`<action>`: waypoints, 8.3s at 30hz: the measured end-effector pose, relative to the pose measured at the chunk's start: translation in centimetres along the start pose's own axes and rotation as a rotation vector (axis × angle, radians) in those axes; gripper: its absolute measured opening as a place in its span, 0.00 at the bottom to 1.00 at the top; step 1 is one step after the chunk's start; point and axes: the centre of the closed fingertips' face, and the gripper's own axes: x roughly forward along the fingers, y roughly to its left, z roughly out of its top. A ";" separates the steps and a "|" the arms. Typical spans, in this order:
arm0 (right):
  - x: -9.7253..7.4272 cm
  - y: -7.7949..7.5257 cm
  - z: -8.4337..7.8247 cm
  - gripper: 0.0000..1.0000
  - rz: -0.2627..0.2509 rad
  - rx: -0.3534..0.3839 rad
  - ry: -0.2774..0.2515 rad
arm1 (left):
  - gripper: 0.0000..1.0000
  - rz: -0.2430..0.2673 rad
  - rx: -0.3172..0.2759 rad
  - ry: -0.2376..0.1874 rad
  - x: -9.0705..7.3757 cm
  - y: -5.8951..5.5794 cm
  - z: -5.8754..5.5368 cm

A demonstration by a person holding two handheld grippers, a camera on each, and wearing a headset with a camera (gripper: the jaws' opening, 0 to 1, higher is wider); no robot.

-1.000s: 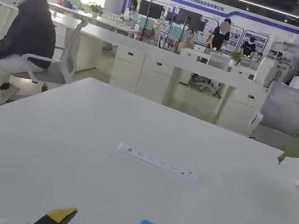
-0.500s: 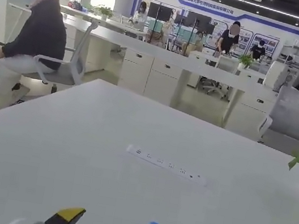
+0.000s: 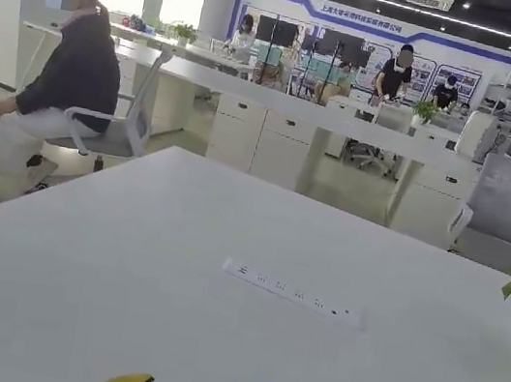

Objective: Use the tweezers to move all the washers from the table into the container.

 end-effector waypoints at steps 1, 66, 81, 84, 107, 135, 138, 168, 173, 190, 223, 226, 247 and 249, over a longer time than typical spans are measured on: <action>0.0 -0.1 -0.1 0.03 0.000 -0.002 0.004 | 0.97 0.001 0.002 0.005 0.0 0.0 -0.1; -2.9 10.2 -5.8 0.04 0.143 -0.091 0.037 | 0.91 0.006 -0.015 0.036 -0.1 0.4 -0.8; -2.8 10.6 -6.3 0.03 0.112 -0.324 0.049 | 0.89 0.002 -0.007 0.044 -0.1 0.3 -0.9; -2.9 10.4 -6.2 0.03 0.121 -0.279 0.047 | 0.89 0.001 -0.011 0.038 -0.1 0.3 -0.9; -6.5 7.3 1.7 0.03 0.119 -0.220 0.007 | 0.89 -0.002 -0.014 0.036 -0.1 0.3 -0.8; -0.1 2.7 2.8 0.03 0.080 -0.201 0.106 | 0.88 0.014 -0.024 0.027 -0.2 0.7 -0.7; 0.5 2.8 2.2 0.03 0.081 -0.199 0.134 | 0.88 0.015 -0.022 0.028 -0.2 0.7 -0.7; 1.5 1.6 0.5 0.04 0.086 -0.140 0.152 | 0.87 0.014 -0.011 0.040 -0.2 0.7 -1.0; 0.3 2.6 1.3 0.04 0.079 -0.158 0.130 | 0.87 0.010 -0.010 0.043 -0.2 0.6 -1.0; -3.0 8.3 3.7 0.04 0.160 -0.225 0.052 | 0.87 0.003 -0.005 0.054 -0.1 0.5 -1.2; 1.2 11.6 -2.9 0.04 0.267 -0.196 0.193 | 0.86 -0.007 0.001 0.067 0.0 0.3 -1.5; 1.2 11.8 -3.1 0.04 0.270 -0.214 0.191 | 0.86 -0.006 0.002 0.067 0.0 0.3 -1.5; 0.2 14.2 -2.9 0.03 0.278 -0.476 0.205 | 0.86 0.000 0.002 0.064 -0.1 0.4 -1.4; -0.2 14.0 -2.3 0.03 0.279 -0.470 0.199 | 0.86 -0.001 0.002 0.063 -0.1 0.4 -1.4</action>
